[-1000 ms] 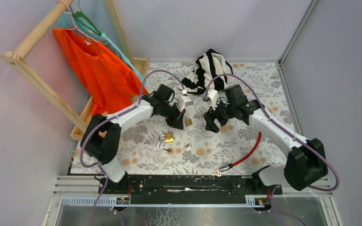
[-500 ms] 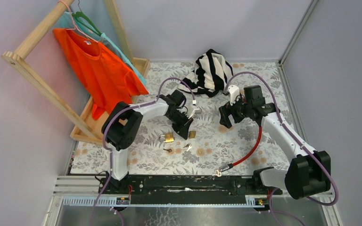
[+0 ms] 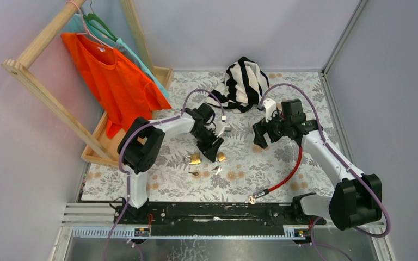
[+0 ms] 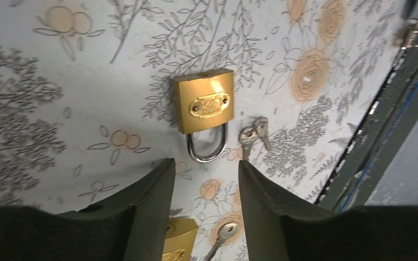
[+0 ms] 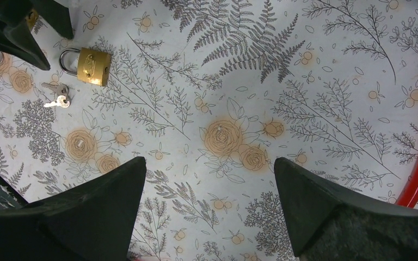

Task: Lock with the key
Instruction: Place the lock at the center of the board, then adjust the lock at the center of the board.

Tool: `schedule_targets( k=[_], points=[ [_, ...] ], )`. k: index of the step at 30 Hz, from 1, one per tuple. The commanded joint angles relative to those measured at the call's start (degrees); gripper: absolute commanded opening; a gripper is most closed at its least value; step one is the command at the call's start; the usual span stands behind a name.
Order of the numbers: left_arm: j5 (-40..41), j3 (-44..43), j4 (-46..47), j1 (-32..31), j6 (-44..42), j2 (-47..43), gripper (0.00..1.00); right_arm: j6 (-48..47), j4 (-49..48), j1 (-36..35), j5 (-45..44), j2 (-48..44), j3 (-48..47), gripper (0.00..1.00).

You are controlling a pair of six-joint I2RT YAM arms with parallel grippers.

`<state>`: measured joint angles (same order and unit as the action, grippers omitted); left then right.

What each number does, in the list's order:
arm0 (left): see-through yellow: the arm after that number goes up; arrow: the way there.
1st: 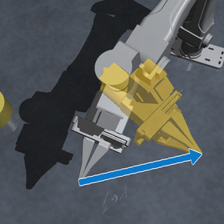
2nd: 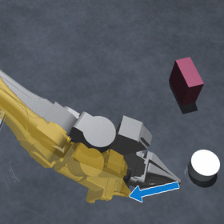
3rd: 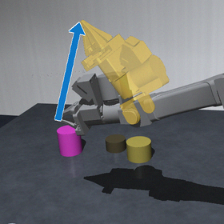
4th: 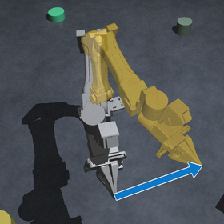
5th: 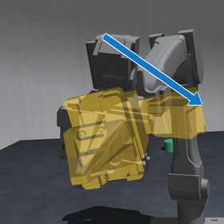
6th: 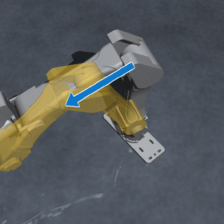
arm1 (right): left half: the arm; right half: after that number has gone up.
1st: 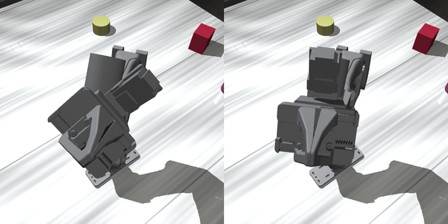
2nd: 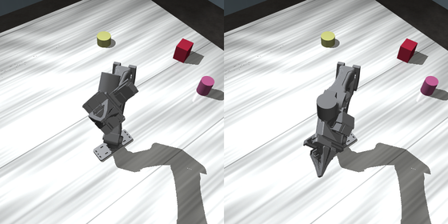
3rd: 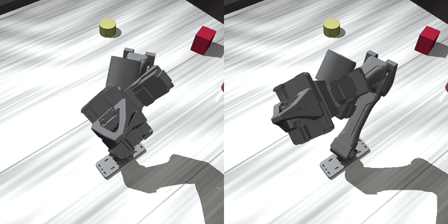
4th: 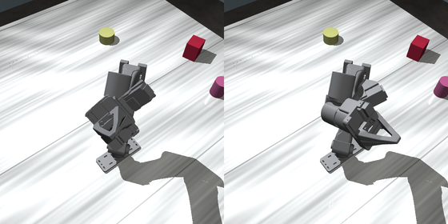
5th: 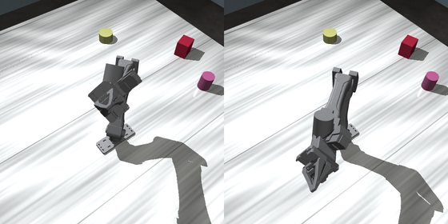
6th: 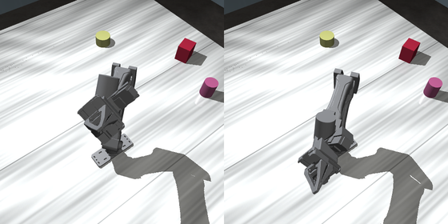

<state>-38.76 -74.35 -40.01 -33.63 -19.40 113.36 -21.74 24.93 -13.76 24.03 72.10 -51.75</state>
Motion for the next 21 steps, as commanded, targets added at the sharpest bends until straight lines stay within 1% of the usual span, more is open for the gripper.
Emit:
schedule_targets(
  k=[1, 7, 8, 9, 11, 12, 15, 18, 21],
  points=[
    [6.03, -0.76, 0.46, 0.75, -1.86, -4.20, 0.56, -0.55, -1.49, 0.31, -1.18, -1.49, 0.19, 0.94],
    [16.30, 2.13, 5.29, 0.67, -4.22, -12.05, 0.76, -0.62, -2.55, 0.31, -8.42, -1.60, -0.35, 0.96],
    [17.73, 2.97, 6.53, 0.67, -4.58, -13.64, 0.80, -0.53, -2.33, 0.31, -9.26, -1.28, -0.72, 0.98],
    [19.13, 3.89, 8.07, 0.67, -4.70, -15.35, 0.84, -0.46, -2.11, 0.36, -9.96, -0.90, -1.19, 0.98],
    [21.71, 5.81, 11.18, 0.62, -5.11, -19.39, 0.96, 0.14, -1.82, 0.52, -11.76, 0.01, -1.92, 0.99],
    [23.27, 6.81, 13.01, 0.66, -5.14, -21.17, 1.00, 0.33, -1.74, 0.68, -12.63, 0.44, -2.14, 0.99],
    [27.83, 9.89, 19.15, 0.62, -5.25, -26.67, 1.00, 0.79, -1.13, 1.17, -15.70, 1.64, -2.98, 1.00],
    [32.89, 11.33, 22.65, 0.73, -5.45, -31.11, 1.00, 0.60, -0.06, 1.99, -18.27, 2.26, -3.89, 0.99],
    [36.80, 12.13, 25.90, 1.03, -3.73, -33.94, 1.00, 1.08, 0.29, 3.01, -20.79, 2.05, -5.12, 0.99]
  ],
)
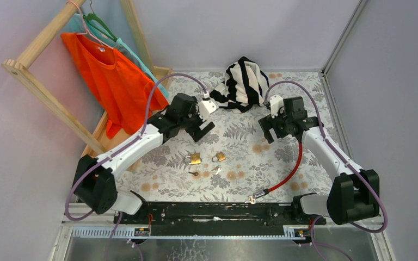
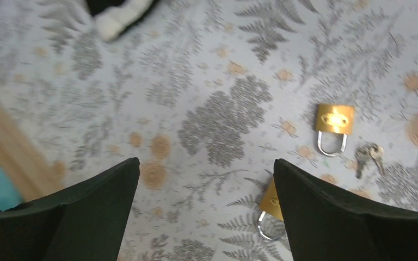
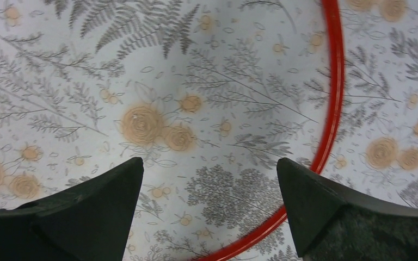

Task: Lock with the key
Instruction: Adjust the lock at the center of the board.

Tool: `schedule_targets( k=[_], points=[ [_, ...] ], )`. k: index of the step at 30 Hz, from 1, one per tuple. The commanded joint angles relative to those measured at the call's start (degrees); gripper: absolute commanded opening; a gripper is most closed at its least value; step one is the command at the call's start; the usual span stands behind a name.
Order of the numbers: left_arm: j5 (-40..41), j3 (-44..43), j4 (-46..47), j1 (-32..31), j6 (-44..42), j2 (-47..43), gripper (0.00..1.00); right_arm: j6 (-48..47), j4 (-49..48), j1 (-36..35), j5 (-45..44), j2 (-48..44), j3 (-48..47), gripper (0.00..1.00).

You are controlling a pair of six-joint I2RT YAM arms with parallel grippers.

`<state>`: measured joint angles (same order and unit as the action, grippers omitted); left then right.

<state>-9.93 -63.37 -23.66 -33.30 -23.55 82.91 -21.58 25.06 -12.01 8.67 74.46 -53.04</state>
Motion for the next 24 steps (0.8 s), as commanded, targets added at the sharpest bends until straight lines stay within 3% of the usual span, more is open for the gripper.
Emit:
schedule_targets(
  k=[1, 4, 11, 18, 24],
  points=[
    [7.03, 1.11, 9.48, 0.89, 0.60, -4.08, 1.00, 0.87, 0.23, 1.66, -5.67, -0.47, -4.10, 0.99],
    [2.20, 0.19, 5.93, 0.82, -0.99, -4.86, 1.00, 0.83, -0.32, 2.63, -5.71, -1.96, -4.16, 0.99],
    [0.25, 0.09, 3.54, -3.10, -1.96, -5.34, 1.00, -0.40, -3.84, 3.78, -5.63, -4.22, -1.12, 0.99],
    [3.37, -2.38, 0.76, -13.40, -2.86, 0.80, 1.00, -1.51, -1.84, 11.41, -1.99, 5.32, -6.58, 0.99],
    [1.08, -5.58, 0.78, -22.69, -1.95, 10.07, 1.00, -3.58, -1.77, 13.45, -1.91, 16.26, -13.22, 1.00]
  ],
)
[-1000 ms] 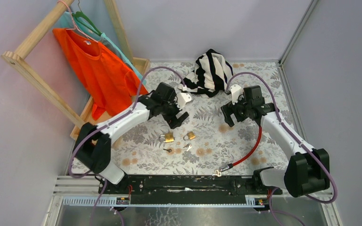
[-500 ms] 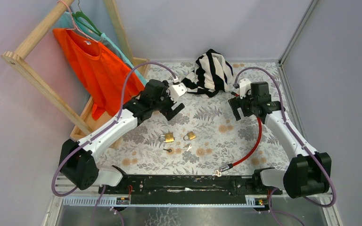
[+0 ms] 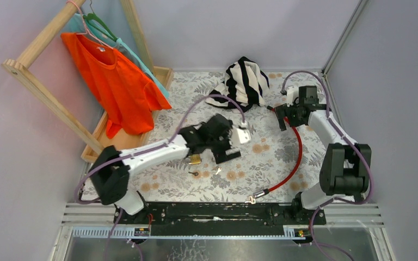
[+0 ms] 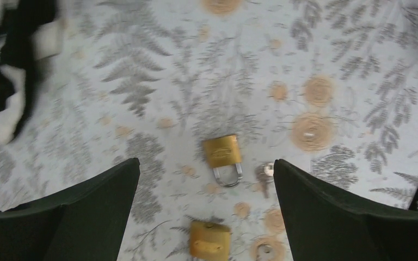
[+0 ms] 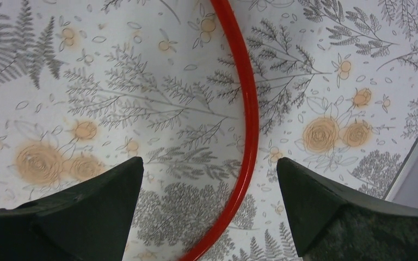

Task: Lock with the key
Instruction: Adjust the lock at the center of the board.

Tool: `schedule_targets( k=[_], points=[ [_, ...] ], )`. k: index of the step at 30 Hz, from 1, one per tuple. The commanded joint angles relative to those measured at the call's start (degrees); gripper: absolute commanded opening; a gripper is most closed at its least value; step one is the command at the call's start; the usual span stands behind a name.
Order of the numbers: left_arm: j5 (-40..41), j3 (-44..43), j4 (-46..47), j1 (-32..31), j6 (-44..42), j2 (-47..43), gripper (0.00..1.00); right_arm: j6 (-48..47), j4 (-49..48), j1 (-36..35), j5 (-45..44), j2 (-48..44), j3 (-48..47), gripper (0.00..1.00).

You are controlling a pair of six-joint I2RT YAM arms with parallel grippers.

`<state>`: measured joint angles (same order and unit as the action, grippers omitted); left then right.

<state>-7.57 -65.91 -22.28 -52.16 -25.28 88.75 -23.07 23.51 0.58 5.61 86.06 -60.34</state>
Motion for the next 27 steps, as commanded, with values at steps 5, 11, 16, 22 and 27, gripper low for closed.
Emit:
schedule_targets(
  k=[5, 11, 16, 22, 27],
  points=[
    [-4.20, -9.06, -0.26, -10.38, 2.95, 13.25, 0.99, -2.77, 0.44, 3.52, 3.24, 11.33, -9.53, 0.98],
    [-8.21, -13.34, 1.12, -15.53, 8.68, 19.47, 0.99, -1.46, 0.04, 4.66, 4.30, 14.34, -9.74, 0.97],
    [-10.37, -13.54, 2.88, -18.90, 13.03, 21.90, 0.98, 0.72, -0.71, 5.67, 5.00, 14.29, -9.14, 0.97],
    [-9.21, -12.89, 5.44, -21.64, 16.27, 24.05, 0.96, 1.70, -1.46, 6.36, 6.42, 14.17, -7.92, 0.97],
    [-5.16, -13.11, 7.42, -21.92, 15.86, 25.70, 0.89, 1.55, -1.45, 6.41, 7.34, 14.01, -7.97, 0.97]
  ],
)
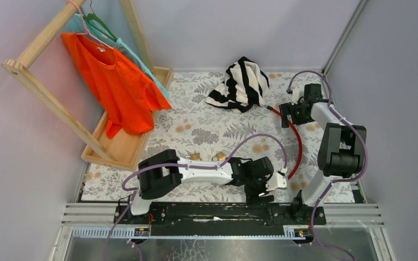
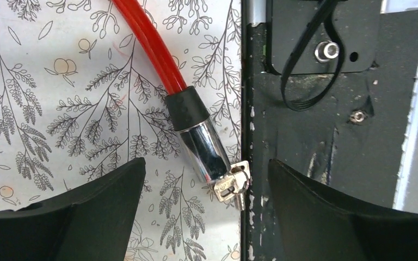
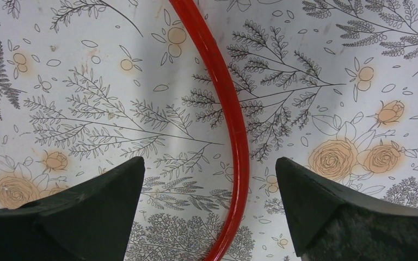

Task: Lock with the key
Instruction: Adjust the lock at the center of the board.

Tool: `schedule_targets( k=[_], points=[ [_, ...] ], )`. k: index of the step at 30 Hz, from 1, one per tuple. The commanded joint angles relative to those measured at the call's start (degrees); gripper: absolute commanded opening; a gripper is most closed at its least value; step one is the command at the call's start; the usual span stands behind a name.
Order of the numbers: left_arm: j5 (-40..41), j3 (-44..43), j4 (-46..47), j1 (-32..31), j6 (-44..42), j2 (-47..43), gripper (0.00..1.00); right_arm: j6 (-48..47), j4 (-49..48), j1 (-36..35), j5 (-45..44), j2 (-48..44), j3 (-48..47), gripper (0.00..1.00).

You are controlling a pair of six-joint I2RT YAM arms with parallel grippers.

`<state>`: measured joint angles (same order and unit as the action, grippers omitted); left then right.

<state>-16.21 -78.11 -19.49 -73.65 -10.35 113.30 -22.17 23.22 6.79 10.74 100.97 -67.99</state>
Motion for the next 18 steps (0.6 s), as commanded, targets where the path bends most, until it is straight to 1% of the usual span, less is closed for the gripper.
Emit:
schedule_targets(
  k=[1, 5, 10, 14, 18],
  points=[
    [4.52, -0.57, 5.31, -0.44, 0.14, 1.14, 0.87, 0.50, -1.12, 0.24, 2.38, -0.65, -0.49, 0.97],
    [6.56, -0.38, 6.19, -0.14, -2.37, 2.01, 0.78, -1.00, -0.12, 0.24, 2.72, 1.88, -2.58, 0.95],
    [7.50, -0.72, 5.97, 1.20, -4.99, 2.49, 0.69, -4.02, 1.30, 0.19, 3.42, 6.50, -6.80, 0.90],
    [7.39, -0.49, 5.56, 3.28, -6.83, 2.35, 0.65, -6.70, 3.44, 0.17, 5.11, 10.81, -11.36, 0.86],
    [6.61, 1.22, 5.22, 7.49, -8.39, 1.22, 0.64, -9.13, 5.64, 0.13, 6.29, 14.45, -15.22, 0.82]
  ],
)
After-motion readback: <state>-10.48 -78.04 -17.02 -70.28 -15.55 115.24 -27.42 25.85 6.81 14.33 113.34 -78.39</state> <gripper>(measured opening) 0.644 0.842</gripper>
